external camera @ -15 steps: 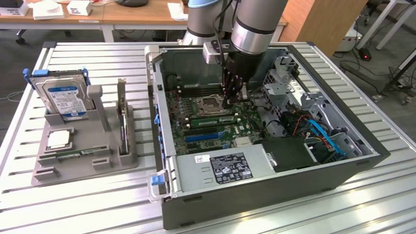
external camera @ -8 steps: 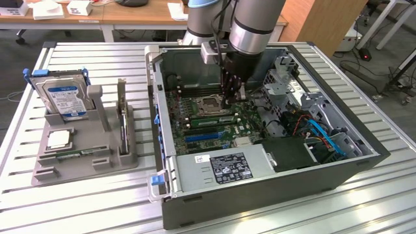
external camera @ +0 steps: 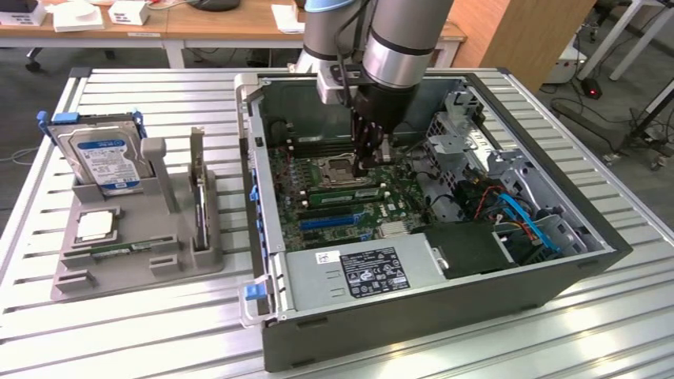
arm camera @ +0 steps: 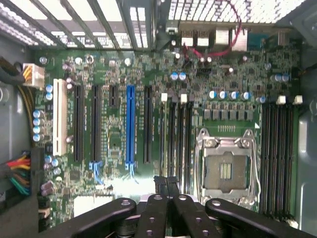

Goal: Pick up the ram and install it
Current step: 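Press down the ram until it locks into place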

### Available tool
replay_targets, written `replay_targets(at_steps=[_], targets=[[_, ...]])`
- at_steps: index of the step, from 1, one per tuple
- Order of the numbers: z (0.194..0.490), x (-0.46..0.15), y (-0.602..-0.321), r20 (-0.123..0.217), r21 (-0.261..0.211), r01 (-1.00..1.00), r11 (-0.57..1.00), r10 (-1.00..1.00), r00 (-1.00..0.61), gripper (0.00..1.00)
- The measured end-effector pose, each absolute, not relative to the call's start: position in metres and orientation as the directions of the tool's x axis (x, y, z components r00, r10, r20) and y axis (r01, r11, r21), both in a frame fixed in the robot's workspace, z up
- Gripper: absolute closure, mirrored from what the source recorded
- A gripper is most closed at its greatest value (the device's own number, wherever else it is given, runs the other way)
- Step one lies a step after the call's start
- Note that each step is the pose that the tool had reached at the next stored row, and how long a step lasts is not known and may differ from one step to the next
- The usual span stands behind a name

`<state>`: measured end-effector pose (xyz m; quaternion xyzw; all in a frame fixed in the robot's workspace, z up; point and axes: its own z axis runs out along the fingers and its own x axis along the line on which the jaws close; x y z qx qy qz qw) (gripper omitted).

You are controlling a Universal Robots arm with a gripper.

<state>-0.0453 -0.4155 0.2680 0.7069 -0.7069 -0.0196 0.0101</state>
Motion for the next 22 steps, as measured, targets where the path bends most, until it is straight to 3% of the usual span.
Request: replay_targets(at_steps=[22], targets=[[0.268,-0.091,-0.415,-0.013,0.04,-0.999,0.0,-1.0,0.0,0.91]])
